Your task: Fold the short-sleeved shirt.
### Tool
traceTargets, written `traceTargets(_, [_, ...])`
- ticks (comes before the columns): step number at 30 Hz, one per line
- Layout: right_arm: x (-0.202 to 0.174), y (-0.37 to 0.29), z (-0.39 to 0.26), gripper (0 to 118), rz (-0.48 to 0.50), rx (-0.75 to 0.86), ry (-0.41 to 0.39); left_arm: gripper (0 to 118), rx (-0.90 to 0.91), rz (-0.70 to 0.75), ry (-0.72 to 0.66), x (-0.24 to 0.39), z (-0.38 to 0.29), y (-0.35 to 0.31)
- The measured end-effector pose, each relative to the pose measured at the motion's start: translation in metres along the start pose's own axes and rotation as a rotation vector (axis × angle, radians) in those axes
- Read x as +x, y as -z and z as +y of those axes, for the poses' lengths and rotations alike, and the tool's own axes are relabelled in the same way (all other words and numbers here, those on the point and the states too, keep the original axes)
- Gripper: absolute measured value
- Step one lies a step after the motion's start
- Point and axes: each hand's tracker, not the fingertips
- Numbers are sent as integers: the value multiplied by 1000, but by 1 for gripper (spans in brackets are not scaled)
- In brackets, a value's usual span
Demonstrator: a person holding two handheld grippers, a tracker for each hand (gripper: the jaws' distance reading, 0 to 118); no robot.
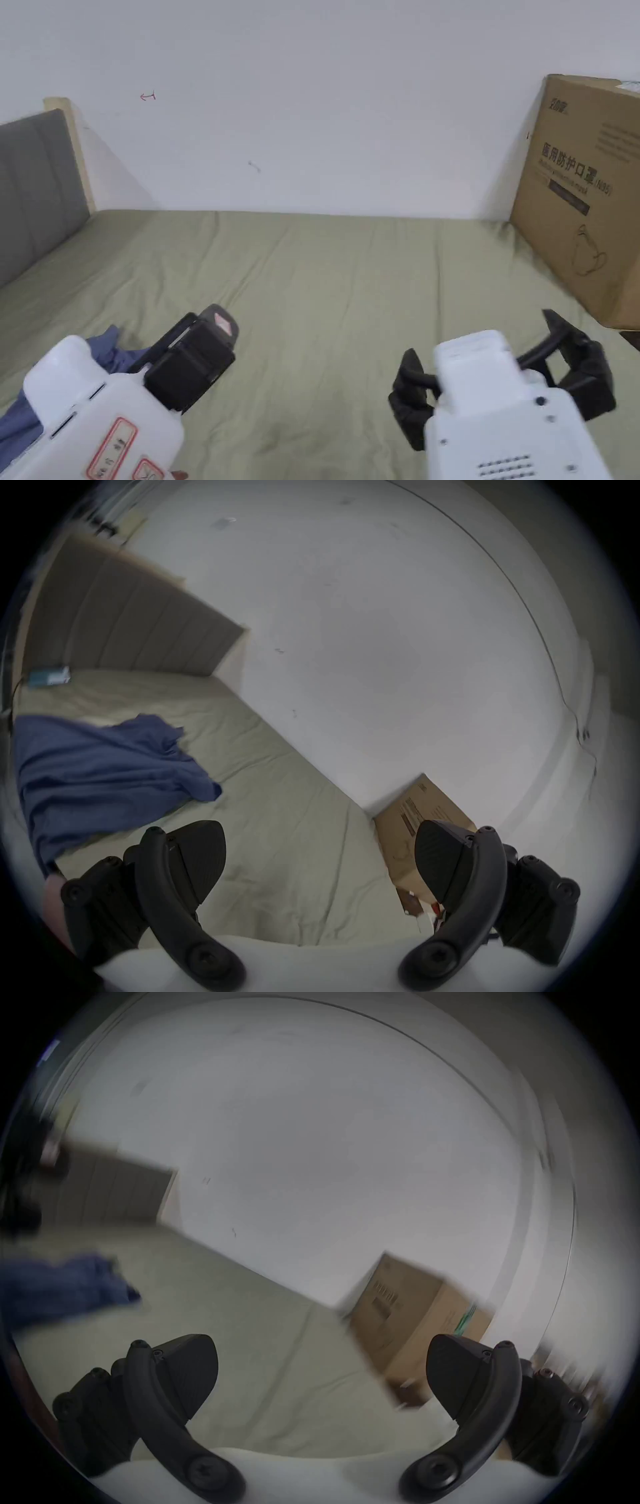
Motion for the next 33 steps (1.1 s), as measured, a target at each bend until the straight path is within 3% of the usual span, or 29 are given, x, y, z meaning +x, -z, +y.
traceTargets(2, [-26,-4,0,118,-36,49,-281,112,26,58,-2,-14,-2,0])
traceTargets(4, [-50,-6,-8,118,-36,69,-537,112,28,57,-140,-32,-8,0])
traceTargets(6, [-65,-6,-18,118,28,66,-684,112,8,36,-346,-53,-13,2])
traceTargets(7, [-70,-6,-22,118,50,65,-703,112,10,40,-429,-62,-16,4])
traceTargets(8, [-73,-5,-24,117,62,55,-676,112,17,54,-510,-68,-18,6])
traceTargets(9, [-68,-3,-24,117,72,23,-592,111,7,76,-545,-72,-18,8])
traceTargets(11, [-49,1,-16,117,96,-19,-357,109,37,89,-439,-62,-15,7])
traceTargets(12, [-35,4,-10,117,117,-42,-163,109,59,182,-168,-43,-7,6])
traceTargets(15, [17,14,-6,117,128,-99,407,109,132,281,553,35,-13,6])
traceTargets(17, [35,16,-20,118,128,-83,694,109,139,219,882,66,-30,5])
traceTargets(18, [38,17,-26,118,119,-71,729,109,151,185,996,77,-40,4])
traceTargets(20, [32,14,-35,118,60,-47,655,109,152,157,1091,85,-55,-3])
traceTargets(21, [26,11,-36,118,18,-71,617,109,155,151,1071,87,-61,-6])
traceTargets(22, [24,10,-40,118,6,-85,630,109,149,142,1036,87,-64,-7])
traceTargets(26, [30,8,-49,118,73,-132,764,109,102,136,882,75,-57,-6])
traceTargets(29, [34,4,-45,118,15,-106,746,109,101,123,804,69,-44,-5])
traceTargets(33, [41,2,-30,117,-26,-117,662,108,79,99,789,69,-28,-5])
